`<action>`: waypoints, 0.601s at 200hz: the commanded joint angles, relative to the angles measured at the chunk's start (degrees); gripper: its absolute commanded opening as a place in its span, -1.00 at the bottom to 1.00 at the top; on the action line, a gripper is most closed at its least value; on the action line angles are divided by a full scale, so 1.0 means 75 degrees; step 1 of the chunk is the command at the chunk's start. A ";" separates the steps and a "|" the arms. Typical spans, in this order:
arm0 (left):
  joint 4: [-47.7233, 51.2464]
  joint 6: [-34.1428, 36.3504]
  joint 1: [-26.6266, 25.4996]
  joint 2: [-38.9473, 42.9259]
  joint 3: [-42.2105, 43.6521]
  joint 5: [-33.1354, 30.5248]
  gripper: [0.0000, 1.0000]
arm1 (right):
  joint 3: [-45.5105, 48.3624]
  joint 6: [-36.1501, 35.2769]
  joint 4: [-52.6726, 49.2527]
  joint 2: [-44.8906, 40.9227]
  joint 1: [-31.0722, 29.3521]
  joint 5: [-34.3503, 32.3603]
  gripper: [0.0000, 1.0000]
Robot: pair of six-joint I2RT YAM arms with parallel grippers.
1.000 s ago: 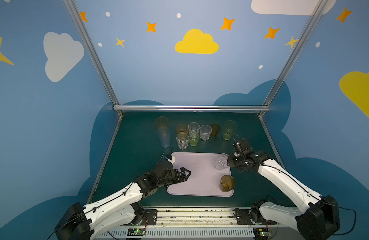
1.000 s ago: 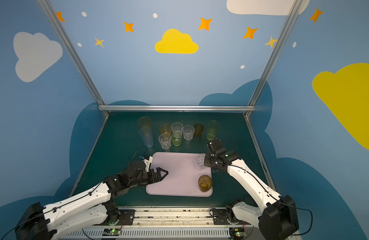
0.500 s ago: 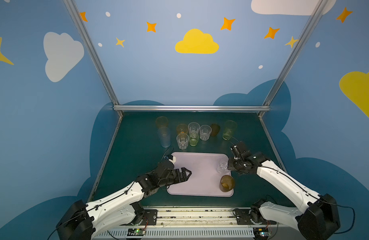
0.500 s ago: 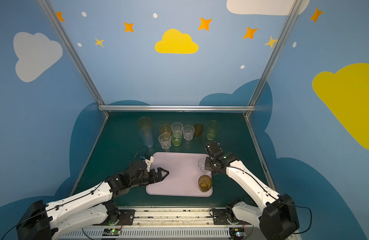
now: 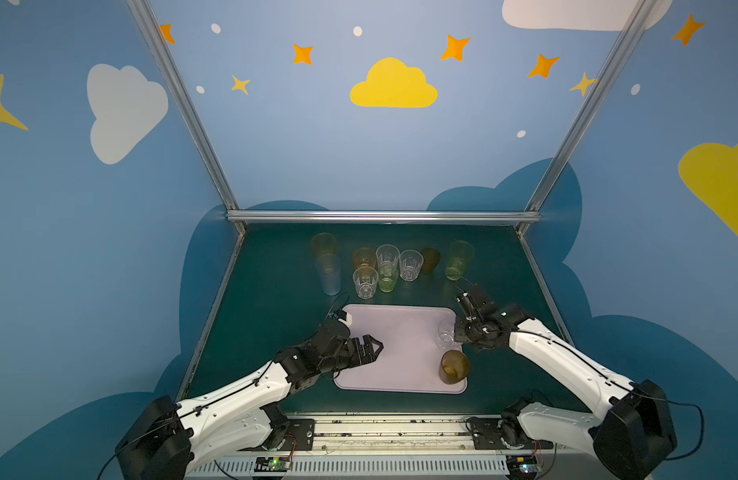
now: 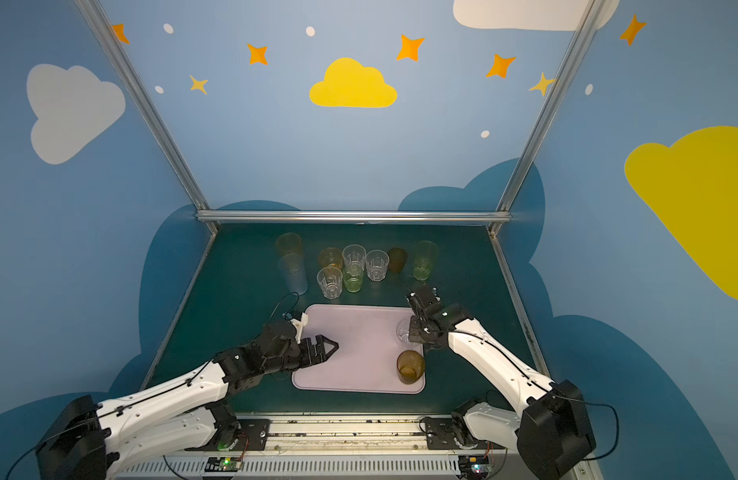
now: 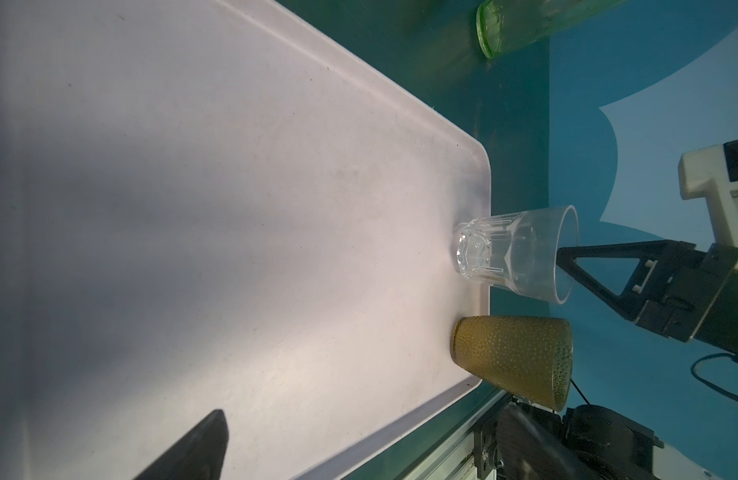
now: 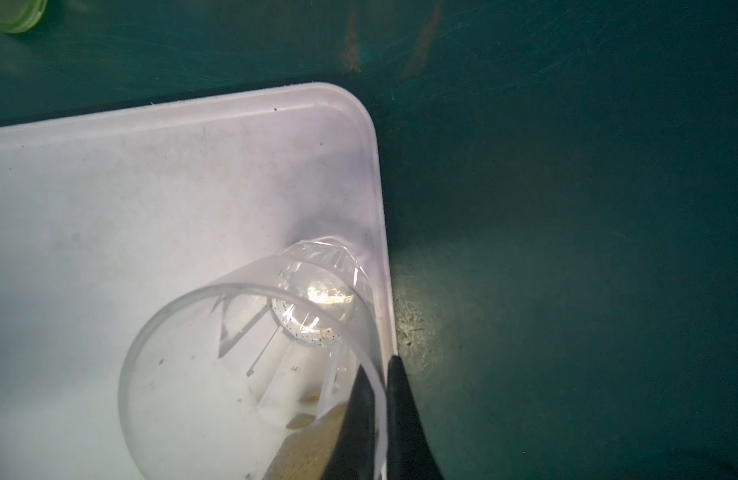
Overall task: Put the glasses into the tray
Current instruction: 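Carry the clear faceted glass with the right gripper over the tray, then lower the clear faceted glass onto the tray and open the right gripper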
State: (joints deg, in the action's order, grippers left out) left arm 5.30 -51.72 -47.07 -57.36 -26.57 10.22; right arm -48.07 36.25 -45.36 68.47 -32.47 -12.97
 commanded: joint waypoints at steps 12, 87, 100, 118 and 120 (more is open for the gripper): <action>-0.0099 0.0005 -0.0029 -0.0051 -0.0174 -0.0085 0.99 | 0.0021 0.0124 -0.0088 0.0110 -0.0065 -0.0133 -1.00; -0.0050 0.0100 -0.0027 -0.0083 -0.0202 -0.0073 0.99 | 0.0121 0.0137 0.0091 0.0244 -0.0077 -0.0030 -0.84; -0.0051 0.0106 -0.0029 -0.0080 -0.0189 -0.0062 0.99 | 0.0152 0.0176 0.0113 0.0246 -0.0077 -0.0035 -0.71; -0.0027 0.0111 -0.0029 -0.0044 -0.0184 -0.0050 0.99 | 0.0152 0.0200 0.0120 0.0242 -0.0086 -0.0033 -0.42; -0.0018 0.0111 -0.0023 -0.0046 -0.0184 -0.0050 0.99 | 0.0146 0.0196 0.0119 0.0245 -0.0076 -0.0024 -0.41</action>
State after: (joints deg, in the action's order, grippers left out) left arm 5.30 -51.66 -47.07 -57.93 -26.79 10.17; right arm -47.48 37.36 -44.71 69.95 -32.73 -12.99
